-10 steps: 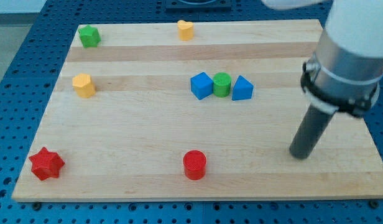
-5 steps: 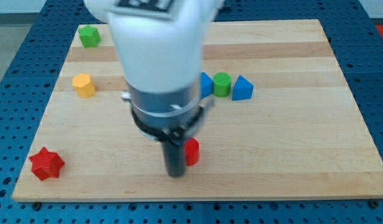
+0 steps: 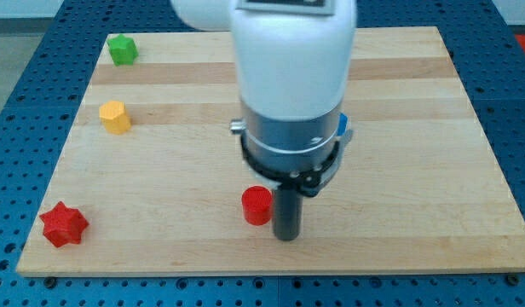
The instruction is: Push the red circle to the left of the blue cube in a horizontal line
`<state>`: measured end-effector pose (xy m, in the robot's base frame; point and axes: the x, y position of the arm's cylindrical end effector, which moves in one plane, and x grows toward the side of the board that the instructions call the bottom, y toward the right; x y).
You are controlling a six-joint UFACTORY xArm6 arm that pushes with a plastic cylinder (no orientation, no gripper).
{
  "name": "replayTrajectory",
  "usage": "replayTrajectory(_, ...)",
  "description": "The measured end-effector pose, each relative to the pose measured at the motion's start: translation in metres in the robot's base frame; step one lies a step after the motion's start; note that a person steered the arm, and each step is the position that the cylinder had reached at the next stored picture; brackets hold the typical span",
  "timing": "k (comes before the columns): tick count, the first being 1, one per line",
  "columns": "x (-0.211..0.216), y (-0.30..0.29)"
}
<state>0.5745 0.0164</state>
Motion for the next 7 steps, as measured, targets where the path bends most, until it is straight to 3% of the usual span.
replayTrajectory(2, -0.061, -0.058)
replayTrajectory(3, -0.05, -0.049)
replayTrajectory(4, -0.013, -0.035)
replayTrajectory(5, 0.001, -0.058)
replayTrajectory(7, -0.071, -0.131)
